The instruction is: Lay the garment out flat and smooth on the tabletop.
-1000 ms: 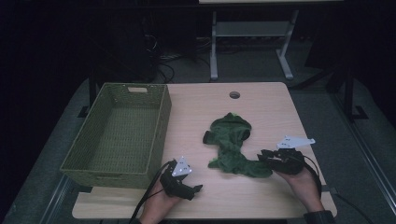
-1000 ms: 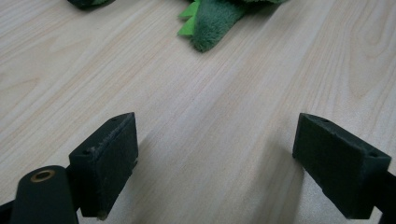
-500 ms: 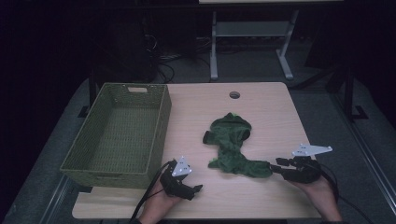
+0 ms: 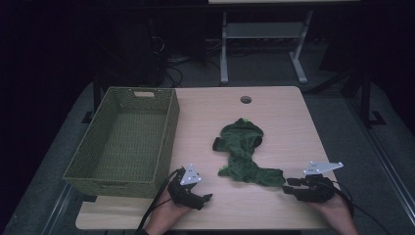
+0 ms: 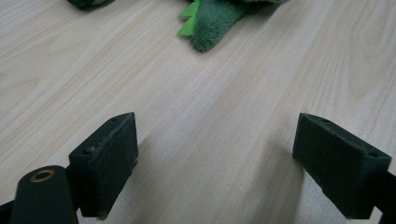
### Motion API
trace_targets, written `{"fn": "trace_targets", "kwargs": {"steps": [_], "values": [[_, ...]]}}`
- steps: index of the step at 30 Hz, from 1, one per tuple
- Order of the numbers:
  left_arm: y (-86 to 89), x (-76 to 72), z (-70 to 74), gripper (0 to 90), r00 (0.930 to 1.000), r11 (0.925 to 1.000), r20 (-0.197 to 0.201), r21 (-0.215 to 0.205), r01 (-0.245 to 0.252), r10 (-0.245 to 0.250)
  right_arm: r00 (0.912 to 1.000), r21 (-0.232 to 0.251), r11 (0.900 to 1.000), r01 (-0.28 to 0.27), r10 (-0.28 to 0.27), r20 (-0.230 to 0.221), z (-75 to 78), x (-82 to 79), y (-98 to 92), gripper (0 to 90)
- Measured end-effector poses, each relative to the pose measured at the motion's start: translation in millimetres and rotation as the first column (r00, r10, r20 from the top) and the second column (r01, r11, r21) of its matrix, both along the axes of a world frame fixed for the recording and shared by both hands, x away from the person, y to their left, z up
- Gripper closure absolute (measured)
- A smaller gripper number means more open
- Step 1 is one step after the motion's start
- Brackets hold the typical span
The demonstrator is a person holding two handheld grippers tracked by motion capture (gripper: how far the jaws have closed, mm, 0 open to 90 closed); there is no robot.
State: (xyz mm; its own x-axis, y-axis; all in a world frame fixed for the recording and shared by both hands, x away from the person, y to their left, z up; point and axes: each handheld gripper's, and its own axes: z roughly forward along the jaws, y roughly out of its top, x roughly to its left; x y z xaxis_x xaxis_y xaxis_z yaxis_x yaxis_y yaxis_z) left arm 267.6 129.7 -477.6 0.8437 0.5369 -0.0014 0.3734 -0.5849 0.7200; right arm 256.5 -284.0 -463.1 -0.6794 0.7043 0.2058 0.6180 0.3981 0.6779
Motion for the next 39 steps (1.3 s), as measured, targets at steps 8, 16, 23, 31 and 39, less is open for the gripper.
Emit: {"fn": "trace_targets", "kwargs": {"steps": [8, 16, 23, 31, 39], "values": [[-0.4, 0.3, 0.1, 13.2, 1.0, 1.0, -0.001, 0.001, 0.002, -0.002, 0.9998, 0.012, 1.0, -0.011, 0.011, -0.014, -3.0, 4.5, 0.5, 64.8], [-0.7, 0.6, 0.2, 13.2, 1.0, 1.0, -0.001, 0.003, 0.004, -0.004, 0.9999, 0.018, 1.0, -0.017, 0.017, 0.003, -1.8, 7.5, 2.1, 82.9], [-1.0, 0.6, 0.1, 13.2, 1.0, 1.0, -0.001, 0.0, 0.004, -0.004, 0.9983, 0.025, 0.999, -0.026, 0.024, 0.054, 9.4, 6.3, -1.1, 85.3], [-1.1, 0.8, 0.1, 13.2, 1.0, 1.0, 0.0, 0.001, 0.006, -0.006, 0.9885, 0.04, 0.996, -0.075, 0.069, 0.134, 27.2, 9.3, 9.3, 85.5], [-1.2, 0.8, 0.1, 13.2, 1.0, 1.0, -0.001, 0.001, 0.006, -0.006, 0.9752, 0.048, 0.989, -0.137, 0.126, 0.182, 41.4, 14.7, 24.6, 85.6]]}}
